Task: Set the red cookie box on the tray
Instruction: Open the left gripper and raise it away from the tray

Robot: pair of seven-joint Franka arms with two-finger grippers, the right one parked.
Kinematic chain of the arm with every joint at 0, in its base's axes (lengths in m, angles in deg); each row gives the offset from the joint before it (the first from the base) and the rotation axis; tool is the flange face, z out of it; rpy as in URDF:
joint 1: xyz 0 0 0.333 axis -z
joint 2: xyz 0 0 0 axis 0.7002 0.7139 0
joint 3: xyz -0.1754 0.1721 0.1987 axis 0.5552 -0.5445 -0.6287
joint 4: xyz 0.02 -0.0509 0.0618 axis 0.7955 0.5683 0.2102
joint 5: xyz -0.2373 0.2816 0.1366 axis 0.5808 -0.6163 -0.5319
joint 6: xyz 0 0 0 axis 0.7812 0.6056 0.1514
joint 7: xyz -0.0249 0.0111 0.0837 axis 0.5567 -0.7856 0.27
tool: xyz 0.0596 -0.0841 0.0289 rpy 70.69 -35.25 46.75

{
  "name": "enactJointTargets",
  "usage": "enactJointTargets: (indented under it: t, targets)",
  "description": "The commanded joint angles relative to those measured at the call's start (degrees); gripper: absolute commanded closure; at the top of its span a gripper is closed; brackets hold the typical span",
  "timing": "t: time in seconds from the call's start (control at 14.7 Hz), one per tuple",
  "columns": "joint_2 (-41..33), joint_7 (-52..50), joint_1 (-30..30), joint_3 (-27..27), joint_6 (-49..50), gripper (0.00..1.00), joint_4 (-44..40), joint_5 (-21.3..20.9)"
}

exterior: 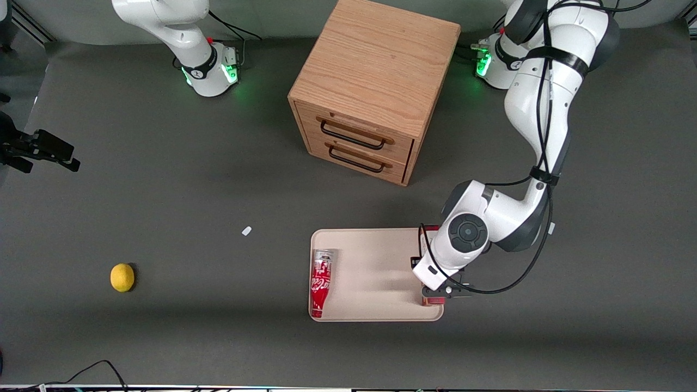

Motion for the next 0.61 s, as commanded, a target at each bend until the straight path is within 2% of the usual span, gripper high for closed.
enactJointTargets:
  t: [0.0,0.2,0.34,0.54]
  targets:
    - [-2.04,-1.03,1.09,-1.22,0.89,0.00,-1.12,0.91]
    - [-9.32,-0.42,-1.01,-1.48,2.04,0.00,1.59,5.04]
    - [-16.00,3.25,-4.17,-1.48,3.79,0.00,7.12,5.48]
    - [-25.58,8.27,-10.05,-1.57,9.93,0.00,13.89,9.43]
